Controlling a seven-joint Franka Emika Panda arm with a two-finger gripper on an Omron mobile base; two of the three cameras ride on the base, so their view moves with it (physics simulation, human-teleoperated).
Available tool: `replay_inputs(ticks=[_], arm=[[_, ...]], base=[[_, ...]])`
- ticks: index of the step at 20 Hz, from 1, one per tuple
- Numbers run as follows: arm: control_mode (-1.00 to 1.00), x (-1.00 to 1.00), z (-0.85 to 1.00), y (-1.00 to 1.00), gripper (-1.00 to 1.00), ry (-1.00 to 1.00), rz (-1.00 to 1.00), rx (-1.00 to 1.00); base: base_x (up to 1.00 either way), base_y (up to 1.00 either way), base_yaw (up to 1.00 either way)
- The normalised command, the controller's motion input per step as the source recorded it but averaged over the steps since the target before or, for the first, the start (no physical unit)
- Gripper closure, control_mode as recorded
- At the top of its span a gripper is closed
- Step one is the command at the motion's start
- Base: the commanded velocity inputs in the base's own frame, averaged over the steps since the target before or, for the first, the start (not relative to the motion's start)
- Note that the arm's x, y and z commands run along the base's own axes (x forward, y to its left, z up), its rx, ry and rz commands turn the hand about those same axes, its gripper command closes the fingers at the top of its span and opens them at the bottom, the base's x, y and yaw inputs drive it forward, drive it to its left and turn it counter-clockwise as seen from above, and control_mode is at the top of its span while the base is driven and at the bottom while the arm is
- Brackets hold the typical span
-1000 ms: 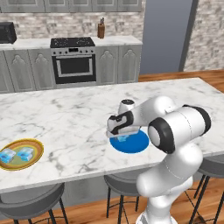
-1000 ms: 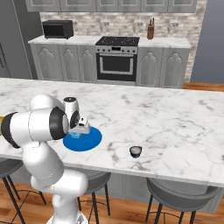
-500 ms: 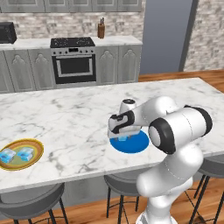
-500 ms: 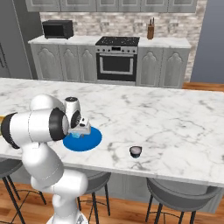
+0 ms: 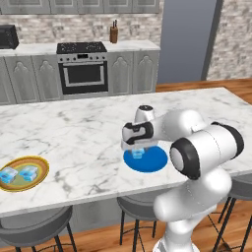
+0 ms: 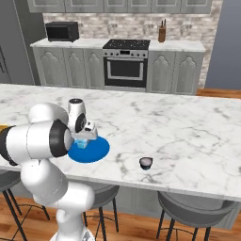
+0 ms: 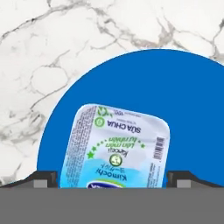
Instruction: Place two yogurt containers on each plate.
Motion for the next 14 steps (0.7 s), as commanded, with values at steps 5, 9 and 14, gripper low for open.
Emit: replay_inputs(ticks=[5,9,14], arm=[[-1.0,0.0,0.49,0.0,-1.0,-0.03,0.0,0.0],[-1.0,0.0,0.57,-0.07,-1.0,0.0,0.0,0.0],[-1.0,-0.03,0.33,-0.41,-1.0,0.0,-0.06,0.0]], base=[[0.0,0.0,0.0],[0.0,0.0,0.0],[0.0,0.0,0.0]])
